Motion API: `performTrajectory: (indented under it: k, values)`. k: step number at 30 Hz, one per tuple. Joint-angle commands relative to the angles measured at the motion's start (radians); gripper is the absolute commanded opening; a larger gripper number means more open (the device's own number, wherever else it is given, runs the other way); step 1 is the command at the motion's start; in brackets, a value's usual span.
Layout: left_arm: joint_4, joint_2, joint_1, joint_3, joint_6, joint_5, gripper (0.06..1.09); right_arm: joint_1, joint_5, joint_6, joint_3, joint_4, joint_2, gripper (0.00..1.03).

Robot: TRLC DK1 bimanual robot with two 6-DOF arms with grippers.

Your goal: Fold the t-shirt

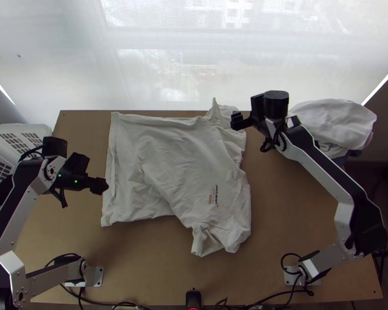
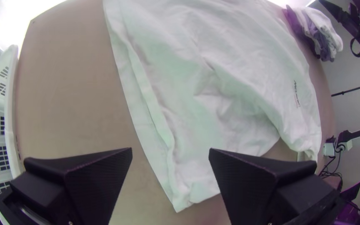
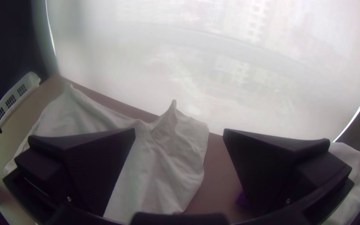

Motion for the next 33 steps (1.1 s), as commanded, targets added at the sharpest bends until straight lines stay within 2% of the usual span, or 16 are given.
performTrajectory:
  k: [1,15,18,20,24,27,33]
  values:
    - [-0.031,-0.114,-0.011,-0.185,0.037,0.002,0.94,0.034,-0.039,0.0,-0.144,-0.1,-0.198,0.98]
    - [0.097,-0.105,-0.031,-0.352,0.019,-0.009,0.94,0.086,-0.111,0.011,-0.225,-0.273,-0.341,0.98]
    - [0.107,-0.097,-0.04,-0.361,0.005,-0.009,0.86,0.107,-0.119,0.011,-0.224,-0.285,-0.344,0.98]
    - [0.11,-0.088,-0.046,-0.372,0.002,-0.007,0.85,0.121,-0.122,0.008,-0.227,-0.294,-0.346,0.98]
    - [0.118,-0.07,-0.052,-0.381,0.0,-0.001,0.66,0.149,-0.122,-0.006,-0.228,-0.325,-0.352,0.98]
    - [0.118,-0.041,-0.051,-0.386,0.008,0.016,0.62,0.183,-0.127,-0.014,-0.233,-0.363,-0.366,0.98]
    - [0.129,-0.01,-0.051,-0.389,0.009,0.043,0.29,0.337,-0.131,-0.052,-0.284,-0.455,-0.401,0.98]
